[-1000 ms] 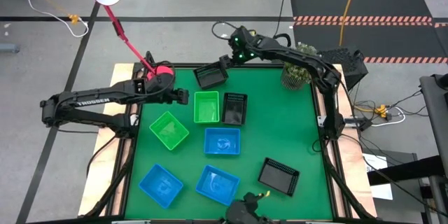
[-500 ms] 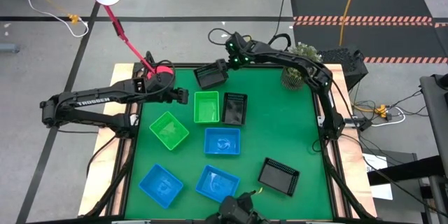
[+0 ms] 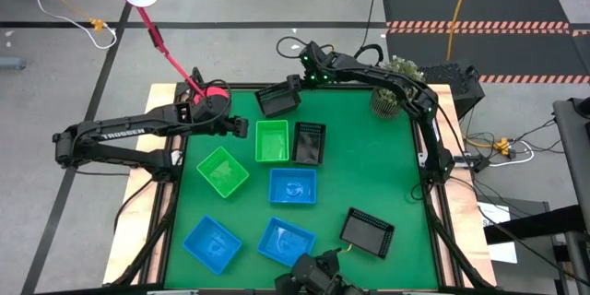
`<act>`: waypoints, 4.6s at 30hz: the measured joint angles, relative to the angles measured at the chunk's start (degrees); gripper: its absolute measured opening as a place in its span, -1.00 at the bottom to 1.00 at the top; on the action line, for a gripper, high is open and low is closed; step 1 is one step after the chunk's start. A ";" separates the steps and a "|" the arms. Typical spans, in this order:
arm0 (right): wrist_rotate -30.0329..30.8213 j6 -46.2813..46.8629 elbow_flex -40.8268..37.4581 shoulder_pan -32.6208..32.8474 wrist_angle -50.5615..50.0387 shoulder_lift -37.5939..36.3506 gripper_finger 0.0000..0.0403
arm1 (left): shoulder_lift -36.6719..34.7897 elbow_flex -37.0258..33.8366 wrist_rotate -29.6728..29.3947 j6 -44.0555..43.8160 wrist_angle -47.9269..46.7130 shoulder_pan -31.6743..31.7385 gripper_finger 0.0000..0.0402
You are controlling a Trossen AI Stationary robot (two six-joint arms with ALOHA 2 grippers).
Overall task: Stack baskets by color
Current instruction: Stack the top black bin on top of the middle black bin
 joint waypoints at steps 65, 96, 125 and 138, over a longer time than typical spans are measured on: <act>-0.15 -2.06 -5.17 -0.99 5.48 -2.07 -0.99 | 0.00 -0.02 -0.07 1.35 -0.09 -0.22 -0.23; -2.99 -22.20 -5.16 6.61 -24.06 -38.99 -1.00 | 0.02 -0.02 6.96 7.34 1.33 -0.26 -0.23; -5.50 -31.30 -15.56 11.44 -15.50 -38.75 -1.00 | 0.00 -0.02 -1.13 3.40 6.33 -13.35 -0.23; -8.64 -49.54 -16.35 9.20 -10.99 -26.53 -1.00 | 0.00 -0.02 -3.52 3.43 7.63 -14.05 -0.23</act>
